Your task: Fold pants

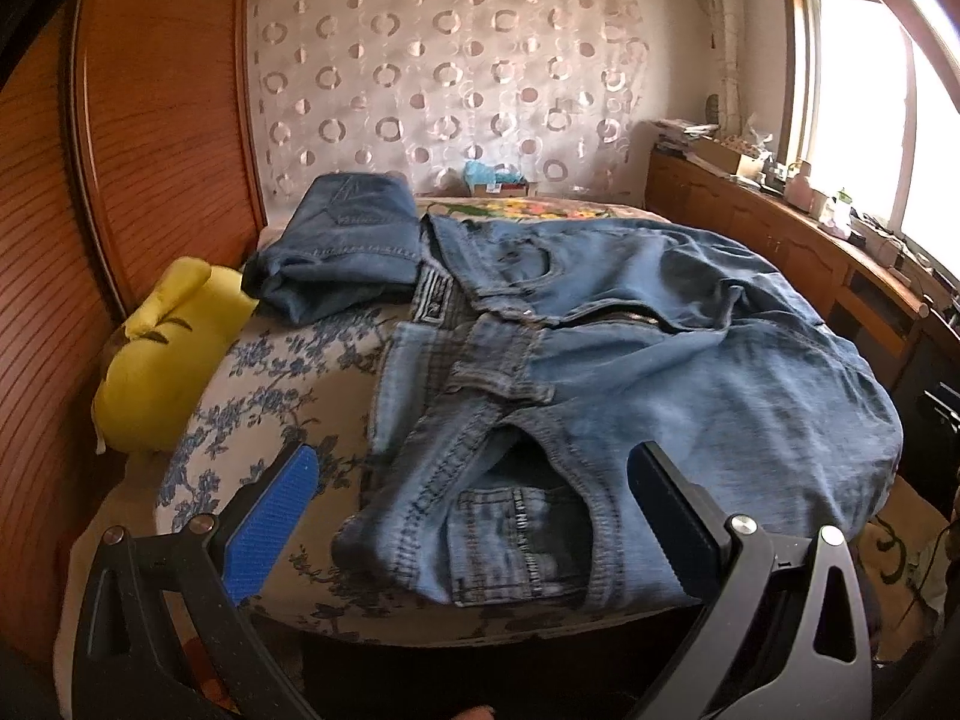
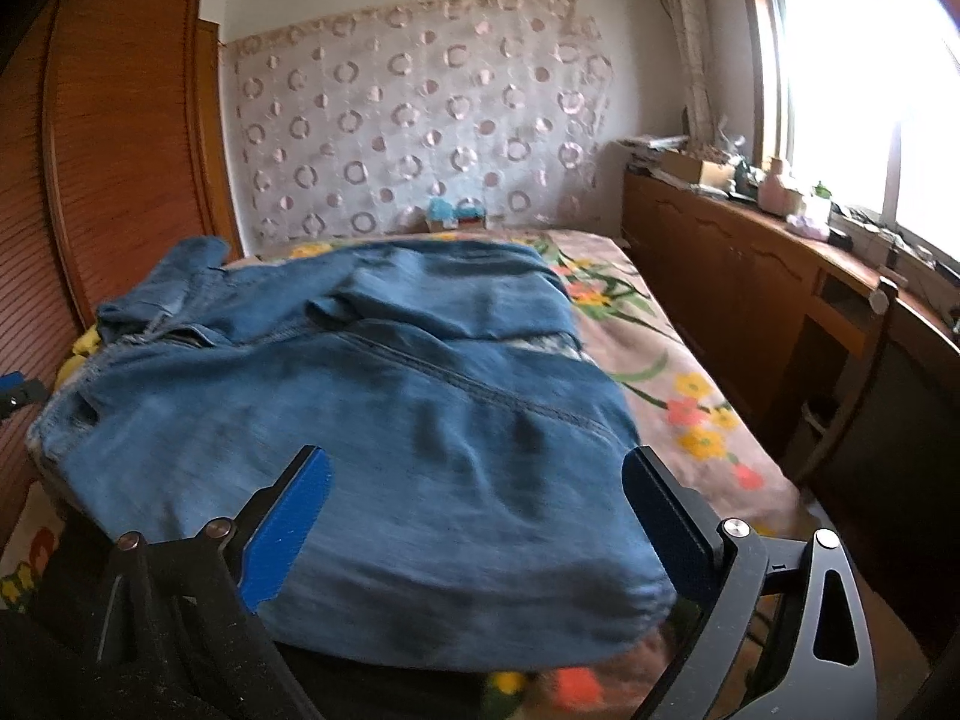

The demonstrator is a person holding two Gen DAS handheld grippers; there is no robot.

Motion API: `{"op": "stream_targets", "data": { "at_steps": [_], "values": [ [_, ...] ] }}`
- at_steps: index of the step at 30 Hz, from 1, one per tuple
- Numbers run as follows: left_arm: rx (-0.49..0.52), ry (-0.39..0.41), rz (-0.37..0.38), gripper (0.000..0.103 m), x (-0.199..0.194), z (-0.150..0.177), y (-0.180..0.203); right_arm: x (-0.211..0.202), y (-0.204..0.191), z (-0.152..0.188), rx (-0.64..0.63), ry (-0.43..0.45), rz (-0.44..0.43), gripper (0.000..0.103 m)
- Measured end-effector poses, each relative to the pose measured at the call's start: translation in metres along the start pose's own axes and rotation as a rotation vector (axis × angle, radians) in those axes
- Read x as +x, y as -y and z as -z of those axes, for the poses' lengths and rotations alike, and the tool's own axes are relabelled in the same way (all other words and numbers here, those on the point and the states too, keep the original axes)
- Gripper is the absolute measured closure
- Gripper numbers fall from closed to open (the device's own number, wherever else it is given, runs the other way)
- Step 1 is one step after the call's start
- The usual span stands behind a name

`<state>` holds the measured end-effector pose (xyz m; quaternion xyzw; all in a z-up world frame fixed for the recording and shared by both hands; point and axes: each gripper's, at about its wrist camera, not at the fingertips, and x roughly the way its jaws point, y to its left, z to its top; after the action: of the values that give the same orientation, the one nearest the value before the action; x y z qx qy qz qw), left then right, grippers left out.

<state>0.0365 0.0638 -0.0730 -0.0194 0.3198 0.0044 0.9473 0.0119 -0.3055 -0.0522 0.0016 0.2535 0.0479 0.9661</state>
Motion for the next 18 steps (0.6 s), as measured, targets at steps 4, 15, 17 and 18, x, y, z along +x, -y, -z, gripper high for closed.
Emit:
{"op": "stream_targets", "data": {
  "at_steps": [4,15,17,18],
  "values": [
    [-0.032,-0.013,0.011,0.006,0.005,0.005,-0.013,-0.006,0.003,0.001,0.017,-0.038,0.026,0.005],
    [-0.08,-0.094,-0.007,0.026,0.032,0.022,-0.033,-0.02,-0.007,-0.001,0.048,-0.13,0.032,0.009],
    [-0.082,-0.114,-0.013,0.026,0.037,0.026,-0.035,-0.021,-0.006,0.001,0.06,-0.15,0.016,0.01],
    [-0.084,-0.121,-0.013,0.026,0.038,0.027,-0.035,-0.022,-0.003,0.002,0.064,-0.16,0.008,0.012]
  ]
}}
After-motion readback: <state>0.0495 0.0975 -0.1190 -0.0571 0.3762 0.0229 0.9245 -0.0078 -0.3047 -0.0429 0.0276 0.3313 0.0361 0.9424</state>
